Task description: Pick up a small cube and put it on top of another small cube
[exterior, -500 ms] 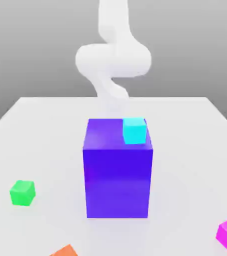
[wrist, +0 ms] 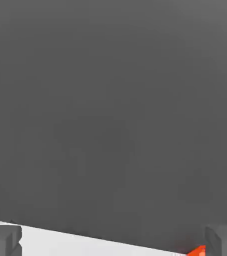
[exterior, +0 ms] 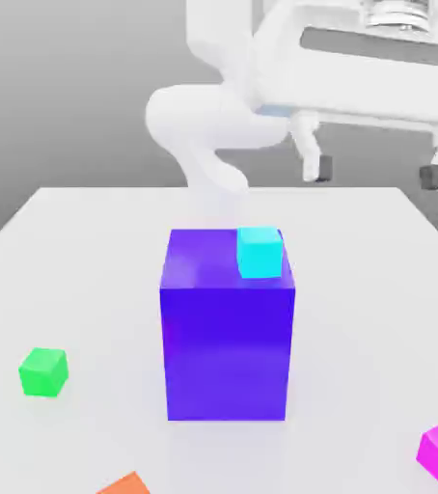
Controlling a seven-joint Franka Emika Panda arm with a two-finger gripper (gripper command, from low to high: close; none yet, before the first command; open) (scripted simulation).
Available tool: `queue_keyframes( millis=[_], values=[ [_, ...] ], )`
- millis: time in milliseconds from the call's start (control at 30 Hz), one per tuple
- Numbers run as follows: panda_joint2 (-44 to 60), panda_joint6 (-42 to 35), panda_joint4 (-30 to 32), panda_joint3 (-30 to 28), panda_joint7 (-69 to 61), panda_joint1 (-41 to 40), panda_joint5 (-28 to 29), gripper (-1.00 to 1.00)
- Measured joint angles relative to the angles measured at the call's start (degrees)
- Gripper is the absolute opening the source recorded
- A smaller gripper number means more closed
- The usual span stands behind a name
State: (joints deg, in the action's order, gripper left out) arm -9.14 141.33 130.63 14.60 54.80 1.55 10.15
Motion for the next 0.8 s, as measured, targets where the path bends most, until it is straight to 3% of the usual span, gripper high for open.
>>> queue_keyframes(
  millis=[500, 633, 667, 800],
  values=[
    [30.37, 8.70, -0.83, 4.79, 5.40, 9.13, 5.45, 0.00],
    [38.66, 14.19, -2.56, 1.51, 8.13, 12.44, 9.04, 0.00],
    [40.24, 15.35, -2.94, 0.65, 8.72, 13.15, 9.85, -1.00],
    [40.24, 15.38, -2.94, 0.66, 8.72, 13.14, 9.85, -1.00]
  ],
)
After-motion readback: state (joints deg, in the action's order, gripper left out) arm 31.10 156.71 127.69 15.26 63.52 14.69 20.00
